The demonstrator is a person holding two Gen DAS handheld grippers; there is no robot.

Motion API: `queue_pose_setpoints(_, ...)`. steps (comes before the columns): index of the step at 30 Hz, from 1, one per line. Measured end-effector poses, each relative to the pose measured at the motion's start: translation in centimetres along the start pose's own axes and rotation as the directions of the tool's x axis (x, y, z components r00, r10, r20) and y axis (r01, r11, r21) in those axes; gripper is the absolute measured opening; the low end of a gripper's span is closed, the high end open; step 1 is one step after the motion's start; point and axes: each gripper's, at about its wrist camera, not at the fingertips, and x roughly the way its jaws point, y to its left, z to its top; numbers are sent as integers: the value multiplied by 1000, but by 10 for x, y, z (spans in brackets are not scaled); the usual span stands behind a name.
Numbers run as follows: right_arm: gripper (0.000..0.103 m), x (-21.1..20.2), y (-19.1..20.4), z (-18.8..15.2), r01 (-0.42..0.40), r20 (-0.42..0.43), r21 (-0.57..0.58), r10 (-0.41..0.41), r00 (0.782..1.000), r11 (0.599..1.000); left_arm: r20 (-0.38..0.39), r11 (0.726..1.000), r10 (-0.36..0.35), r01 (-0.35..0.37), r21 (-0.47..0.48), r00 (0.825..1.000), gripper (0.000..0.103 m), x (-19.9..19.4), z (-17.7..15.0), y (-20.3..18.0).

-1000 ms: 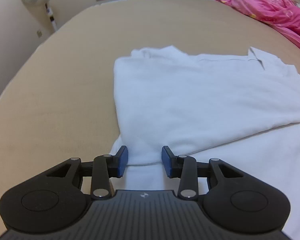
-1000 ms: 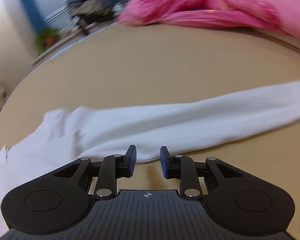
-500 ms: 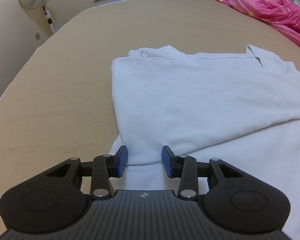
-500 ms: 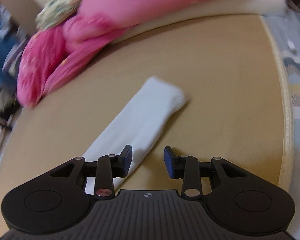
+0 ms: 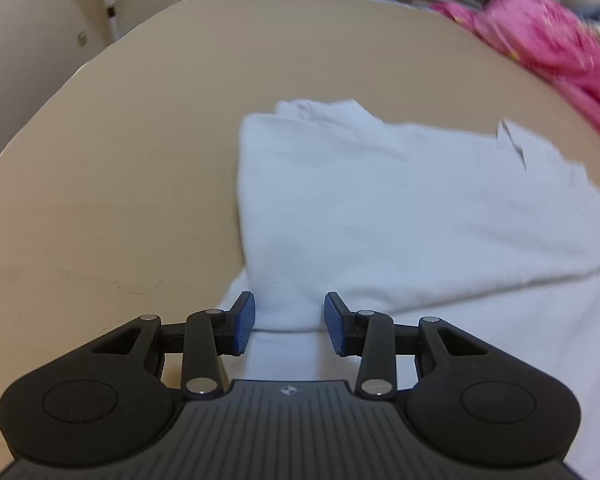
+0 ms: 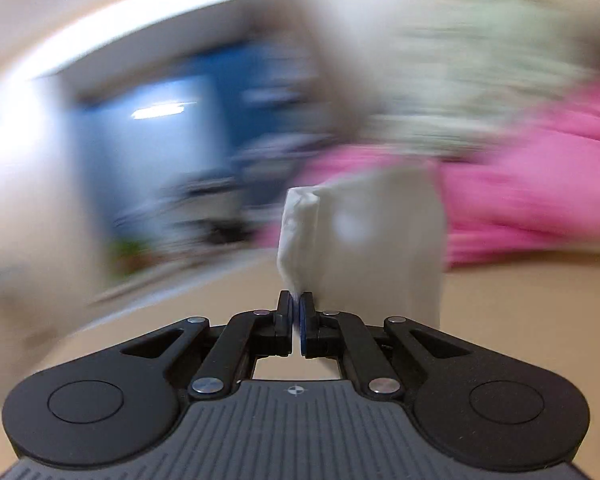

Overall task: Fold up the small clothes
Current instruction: 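Grasp the other sleeve with the right gripper and fold it across the body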

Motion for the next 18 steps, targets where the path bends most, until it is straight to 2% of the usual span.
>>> queue_pose_setpoints(1,3,5,46,-10,-136,-36,-15,136,990,991,11,1000,-7,8,-30,1000,43,-4,2,7)
queue_pose_setpoints(2,5,11,90,-24,-270,-104,-5,268,958,963,23,998,-16,18,-60,1000,43,-8,4,13)
queue_pose_setpoints(3,7,18,126,-41,-376,-187,26,374,908,926,35,995,-28,32,-96,999,43,-12,7,22)
queue_pose_setpoints(4,14,24,158,-62,-456,-285,71,456,843,887,44,990,-39,45,-134,998,43,-15,9,31)
queue_pose_setpoints(5,25,30,185,-88,-496,-387,123,501,774,860,52,984,-50,58,-171,997,42,-18,10,40)
queue_pose_setpoints(6,28,33,202,-111,-501,-478,157,510,715,851,61,975,-60,72,-209,996,39,-20,12,48)
queue_pose_setpoints(7,29,32,213,-133,-503,-568,172,503,651,847,69,965,-73,88,-248,995,28,-22,14,56)
queue_pose_setpoints(8,29,28,218,-149,-506,-630,167,486,606,846,74,955,-85,103,-278,994,24,-22,15,62)
queue_pose_setpoints(9,29,19,218,-157,-513,-660,136,464,591,848,79,944,-103,122,-307,992,22,-22,17,68)
queue_pose_setpoints(10,29,9,214,-160,-530,-680,91,442,585,843,82,935,-120,141,-326,989,22,-21,18,70)
queue_pose_setpoints(11,29,0,206,-159,-547,-696,41,417,585,836,84,927,-141,161,-338,987,22,-20,20,72)
queue_pose_setpoints(13,32,-15,184,-150,-545,-715,-35,360,600,838,78,915,-191,206,-346,979,22,-14,22,70)
queue_pose_setpoints(15,35,-30,155,-138,-515,-717,-89,304,627,852,55,908,-234,238,-345,971,22,-5,23,66)
queue_pose_setpoints(18,38,-33,113,-117,-414,-677,-177,195,710,893,23,919,-220,215,-331,975,22,10,23,57)
